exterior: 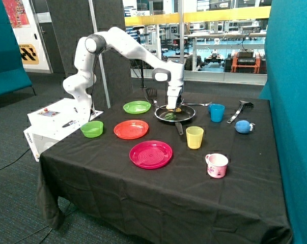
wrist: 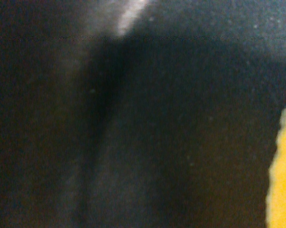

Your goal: Cook the vegetables

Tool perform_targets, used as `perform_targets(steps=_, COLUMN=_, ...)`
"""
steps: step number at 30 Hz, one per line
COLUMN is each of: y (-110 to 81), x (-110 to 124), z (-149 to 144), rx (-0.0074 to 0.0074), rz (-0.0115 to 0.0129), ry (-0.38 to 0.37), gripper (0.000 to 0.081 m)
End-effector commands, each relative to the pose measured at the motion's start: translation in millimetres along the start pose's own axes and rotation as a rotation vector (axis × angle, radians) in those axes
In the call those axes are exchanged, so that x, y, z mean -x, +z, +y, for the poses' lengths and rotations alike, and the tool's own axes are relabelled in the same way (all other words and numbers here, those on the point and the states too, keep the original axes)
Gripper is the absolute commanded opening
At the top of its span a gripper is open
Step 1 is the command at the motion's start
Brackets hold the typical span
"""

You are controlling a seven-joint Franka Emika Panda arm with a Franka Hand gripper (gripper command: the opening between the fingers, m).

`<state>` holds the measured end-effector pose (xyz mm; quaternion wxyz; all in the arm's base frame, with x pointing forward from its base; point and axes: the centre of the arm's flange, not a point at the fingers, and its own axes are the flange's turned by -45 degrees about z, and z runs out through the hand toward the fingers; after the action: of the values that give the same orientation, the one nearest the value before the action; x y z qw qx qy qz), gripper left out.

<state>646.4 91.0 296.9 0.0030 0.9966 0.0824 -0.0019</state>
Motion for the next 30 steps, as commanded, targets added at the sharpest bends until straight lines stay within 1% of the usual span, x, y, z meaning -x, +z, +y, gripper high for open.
perform_targets(steps=1, y=9.7, x=-1, z=12, rx=-0.0056, rz=0.0043, ry=-0.006, gripper=0.0095)
perform_targets(steps=4, y=10.1, x=3, z=15, rx=-0.0055, rz=0.0043, ry=-0.012, gripper=0.0327)
perform_targets(steps=5, y=10.0, x=4, z=16, rx=-0.0055, rz=0.0043, ry=-0.012, gripper=0.0392)
perform_targets(steps=7, y=10.0, x=5, z=17, rx=-0.0055, rz=0.0043, ry=-0.012, gripper=0.046)
perform_targets(steps=11, y=9.5, x=8, z=20, rx=-0.0055, rz=0.0043, ry=-0.013, gripper=0.054)
perform_targets(steps=16, y=7.0, x=11, z=24, rx=-0.0055, rz=0.0044, ry=-0.015, gripper=0.0615)
perform_targets(steps=22, y=5.5, x=12, z=26, rx=-0.0055, rz=0.0044, ry=-0.024, gripper=0.0665)
perform_targets(steps=30, y=5.8, x=13, z=22, rx=-0.0055, rz=0.0044, ry=-0.021, gripper=0.071)
